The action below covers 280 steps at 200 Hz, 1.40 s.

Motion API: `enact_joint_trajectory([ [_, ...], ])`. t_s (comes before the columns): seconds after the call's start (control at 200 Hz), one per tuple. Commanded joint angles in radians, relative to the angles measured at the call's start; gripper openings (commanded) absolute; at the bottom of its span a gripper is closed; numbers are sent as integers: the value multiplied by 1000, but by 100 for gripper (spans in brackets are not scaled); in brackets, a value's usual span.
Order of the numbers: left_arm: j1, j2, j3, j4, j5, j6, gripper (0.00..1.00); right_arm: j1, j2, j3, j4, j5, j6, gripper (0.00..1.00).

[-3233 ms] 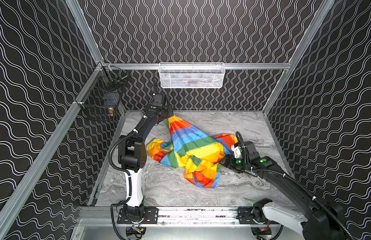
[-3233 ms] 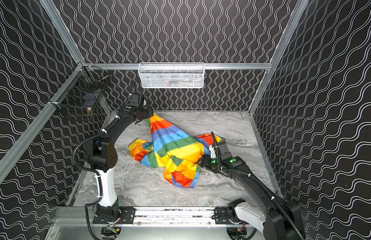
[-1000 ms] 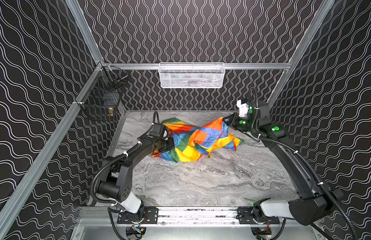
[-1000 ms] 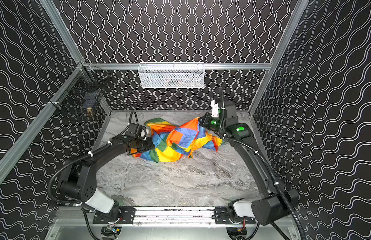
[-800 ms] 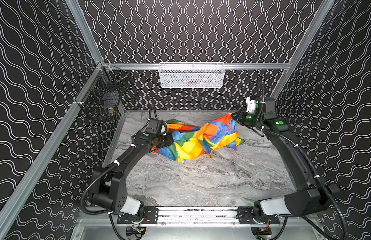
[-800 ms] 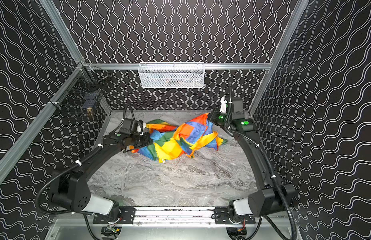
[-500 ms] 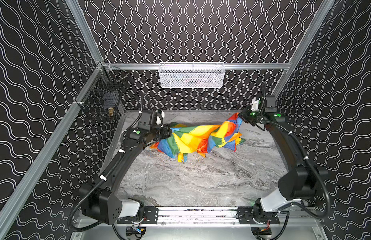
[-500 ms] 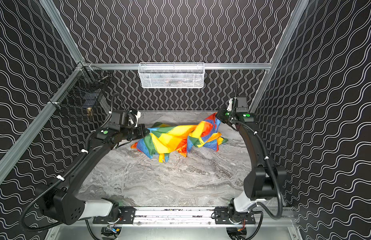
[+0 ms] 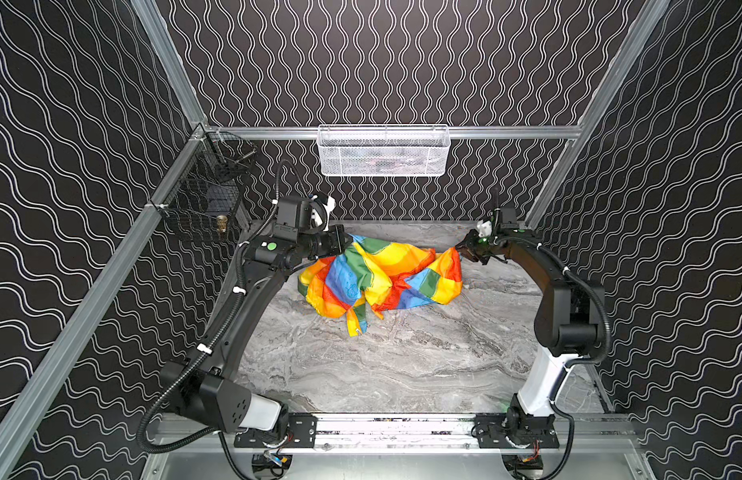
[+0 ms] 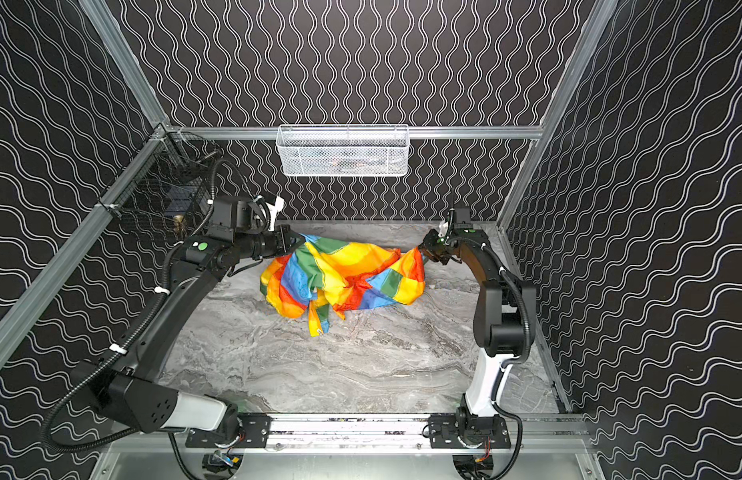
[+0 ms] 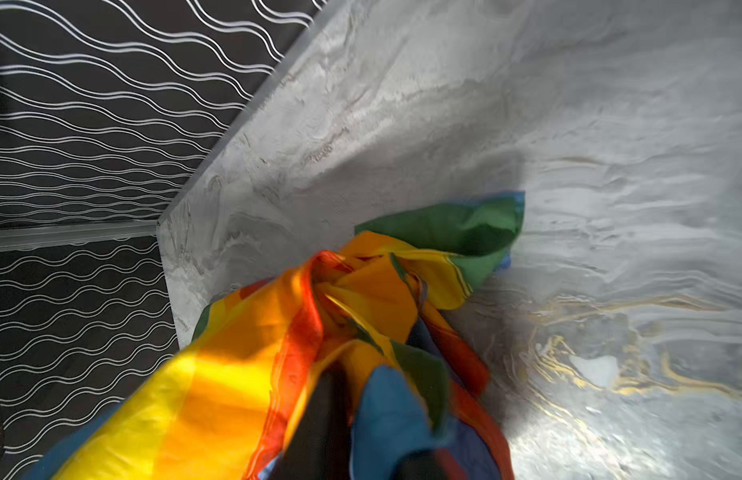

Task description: Zip up the jacket

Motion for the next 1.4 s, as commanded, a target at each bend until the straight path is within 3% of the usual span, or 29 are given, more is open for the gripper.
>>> enact_joint_trajectory([
  [0.0, 2, 27, 24, 37, -19, 20, 0, -1, -6, -28, 38, -25, -19, 48],
  [0.15, 23, 84, 44, 53, -47, 16, 0, -1, -73, -97, 53, 6, -36, 61],
  [0.736, 204, 278, 64, 183, 3, -75, 0, 11, -438, -419, 51, 98, -64, 73],
  [0.896, 251, 344, 61, 224, 38, -114, 0, 62, -511, -480, 20, 125, -96, 74],
  [1.091, 288, 422, 68, 251, 51, -133, 0, 204, -527, -524, -3, 202, -107, 74],
  [1.176, 302, 454, 81, 245, 43, -134, 13, 256, -511, -548, 16, 212, -93, 74],
  [1.296, 327, 475, 77, 251, 33, -145, 42, 291, -471, -570, 56, 206, -69, 74],
  [1.396, 340, 469, 62, 254, 27, -146, 52, 309, -431, -607, 84, 205, -57, 74],
])
